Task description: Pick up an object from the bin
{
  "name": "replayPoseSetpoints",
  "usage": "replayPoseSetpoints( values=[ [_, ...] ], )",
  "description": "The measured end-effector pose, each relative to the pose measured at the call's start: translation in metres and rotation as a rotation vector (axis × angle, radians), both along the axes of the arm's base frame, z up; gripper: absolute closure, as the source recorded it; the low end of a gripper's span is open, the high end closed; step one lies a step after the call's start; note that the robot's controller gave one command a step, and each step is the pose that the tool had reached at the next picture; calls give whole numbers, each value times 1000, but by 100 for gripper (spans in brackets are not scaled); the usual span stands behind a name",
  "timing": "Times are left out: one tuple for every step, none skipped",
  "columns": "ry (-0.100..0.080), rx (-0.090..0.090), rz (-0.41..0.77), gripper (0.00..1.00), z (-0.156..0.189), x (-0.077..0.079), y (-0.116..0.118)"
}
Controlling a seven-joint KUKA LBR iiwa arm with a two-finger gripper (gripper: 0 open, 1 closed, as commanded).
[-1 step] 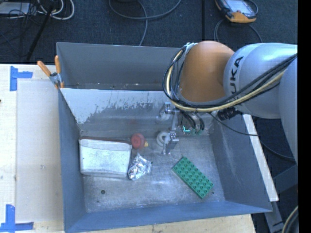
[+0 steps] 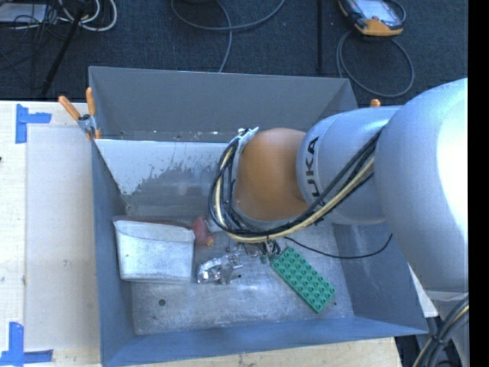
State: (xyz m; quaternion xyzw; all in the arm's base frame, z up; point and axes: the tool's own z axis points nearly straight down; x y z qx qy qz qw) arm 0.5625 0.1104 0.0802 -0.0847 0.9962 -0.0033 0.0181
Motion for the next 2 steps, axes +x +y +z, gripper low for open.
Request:
replayPoseSetpoints(
  values=[
    [31,1,73,0,22,-1,-16],
    [33,-2,151,0,21,12,-19]
  ],
)
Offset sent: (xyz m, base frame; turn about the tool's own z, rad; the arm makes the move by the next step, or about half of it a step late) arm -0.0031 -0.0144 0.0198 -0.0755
